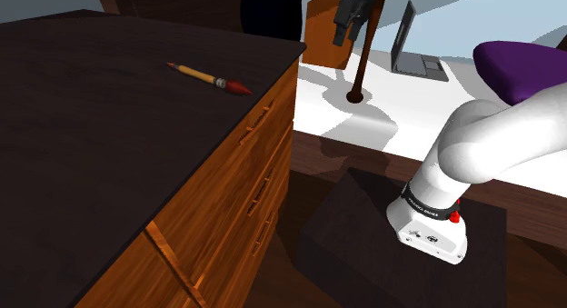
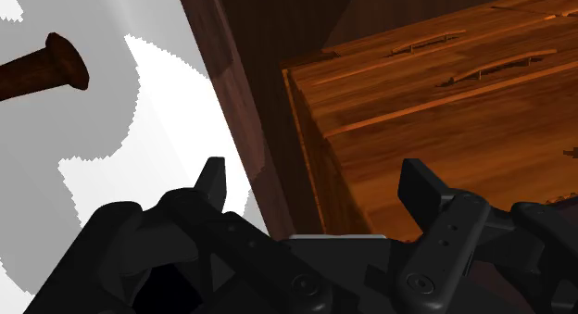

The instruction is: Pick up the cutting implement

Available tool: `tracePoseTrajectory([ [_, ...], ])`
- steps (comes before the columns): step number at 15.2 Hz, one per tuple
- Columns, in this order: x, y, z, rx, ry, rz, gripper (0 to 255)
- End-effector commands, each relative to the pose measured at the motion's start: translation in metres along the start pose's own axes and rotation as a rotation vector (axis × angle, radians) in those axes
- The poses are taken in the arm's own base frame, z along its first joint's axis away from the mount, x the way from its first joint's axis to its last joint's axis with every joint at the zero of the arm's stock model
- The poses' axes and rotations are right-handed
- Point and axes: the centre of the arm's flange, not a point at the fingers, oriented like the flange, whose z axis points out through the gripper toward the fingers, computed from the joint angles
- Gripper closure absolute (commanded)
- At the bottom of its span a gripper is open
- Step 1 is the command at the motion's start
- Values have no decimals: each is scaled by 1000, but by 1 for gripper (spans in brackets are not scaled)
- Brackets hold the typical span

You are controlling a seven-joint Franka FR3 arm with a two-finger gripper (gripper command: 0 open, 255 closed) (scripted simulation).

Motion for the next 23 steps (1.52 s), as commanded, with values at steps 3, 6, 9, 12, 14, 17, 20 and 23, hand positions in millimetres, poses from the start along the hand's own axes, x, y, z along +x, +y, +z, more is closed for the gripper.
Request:
tracePoseTrajectory([
  [3,7,-26,-1,-4,-4,-3,0],
  [6,17,-66,-3,-10,-9,-8,0],
  [9,28,-105,-5,-17,-14,-12,0],
  [12,38,-145,-6,-23,-20,-17,0],
  [14,44,-171,-6,-27,-23,-20,0],
  [17,54,-210,-7,-34,-29,-25,0],
  [20,63,-250,-7,-40,-34,-29,0],
  [23,73,-290,-7,-46,-40,-34,0],
])
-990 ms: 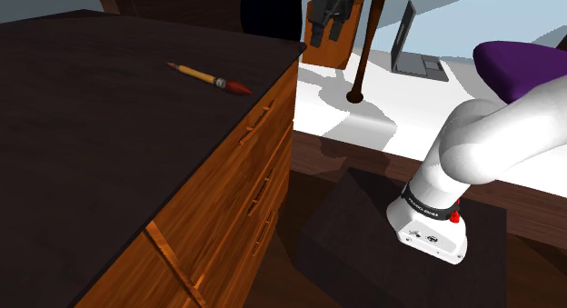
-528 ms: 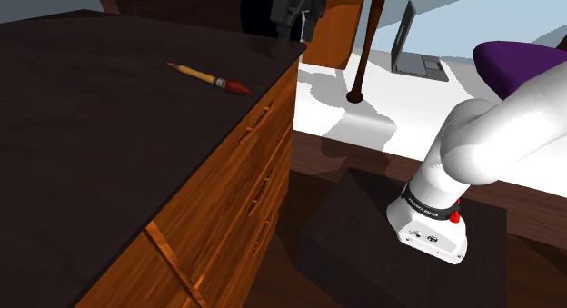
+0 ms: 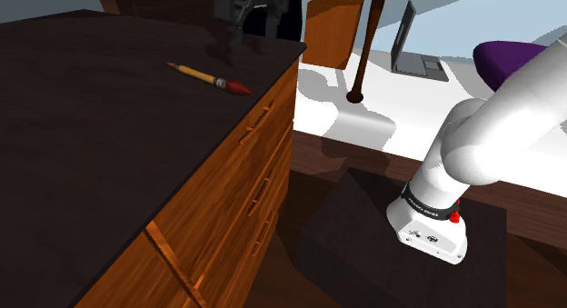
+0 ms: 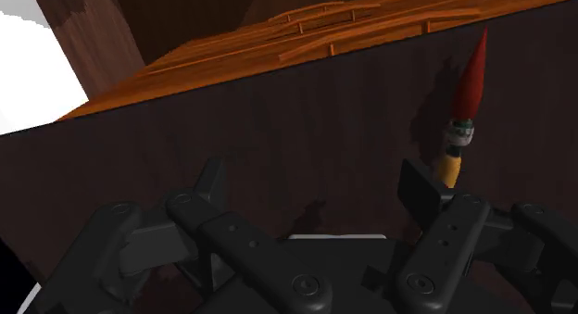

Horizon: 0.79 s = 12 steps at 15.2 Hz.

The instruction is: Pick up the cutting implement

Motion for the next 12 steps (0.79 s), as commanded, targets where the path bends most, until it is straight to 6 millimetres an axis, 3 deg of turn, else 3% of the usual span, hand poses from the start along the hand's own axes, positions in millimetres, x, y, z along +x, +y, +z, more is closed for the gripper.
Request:
tracePoseTrajectory([
  [1,6,-31,-1,-3,-4,-2,0],
  [6,23,-96,-4,-13,-13,-10,0],
  [12,21,-95,28,-13,-13,-10,0],
])
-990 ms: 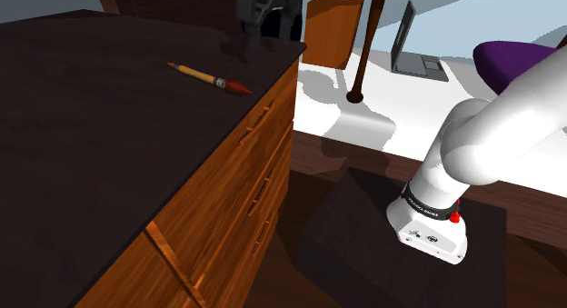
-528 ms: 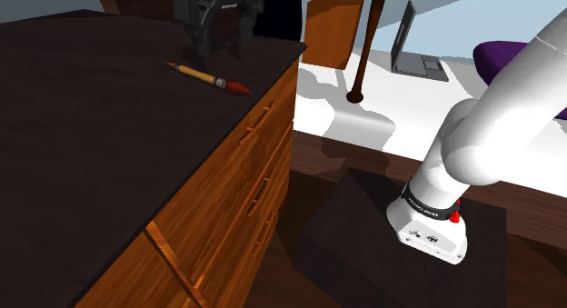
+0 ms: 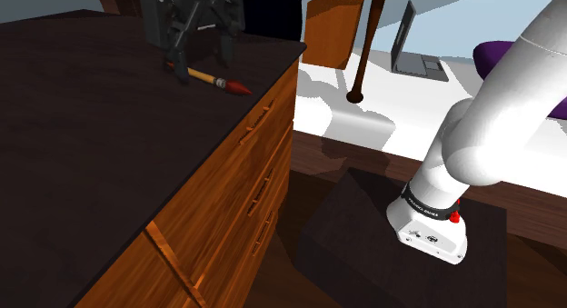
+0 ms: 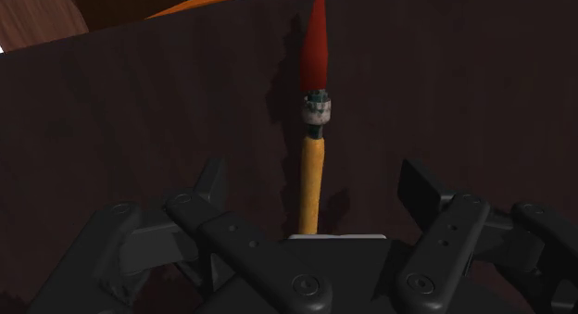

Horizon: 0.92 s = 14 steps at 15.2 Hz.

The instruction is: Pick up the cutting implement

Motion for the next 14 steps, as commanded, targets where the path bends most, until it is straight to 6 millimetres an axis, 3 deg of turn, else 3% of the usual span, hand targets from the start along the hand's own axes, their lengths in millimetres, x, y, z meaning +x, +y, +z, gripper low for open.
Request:
tracePoseTrajectory([
  [1,-1,-1,11,0,0,0,0],
  [4,-1,-1,14,0,0,0,0],
  [5,-1,-1,14,0,0,0,255],
  [14,-1,-1,14,0,0,0,255],
])
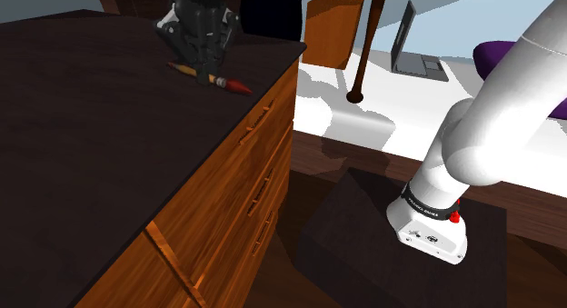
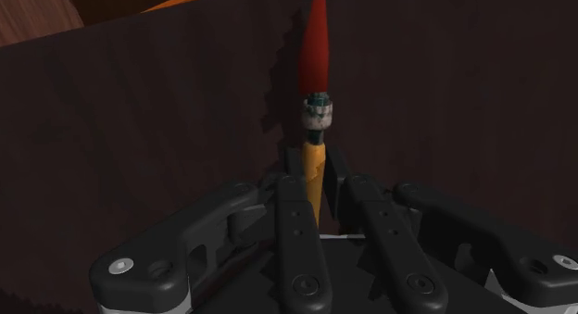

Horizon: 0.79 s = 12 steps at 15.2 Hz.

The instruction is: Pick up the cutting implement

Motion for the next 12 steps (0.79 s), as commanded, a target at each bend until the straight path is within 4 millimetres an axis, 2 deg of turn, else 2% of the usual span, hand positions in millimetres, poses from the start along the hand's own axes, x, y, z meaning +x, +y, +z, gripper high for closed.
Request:
tracePoseTrajectory([
  [1,-1,-2,-2,-1,-9,-5,255],
  [12,2,-3,-60,-1,-9,-5,255],
])
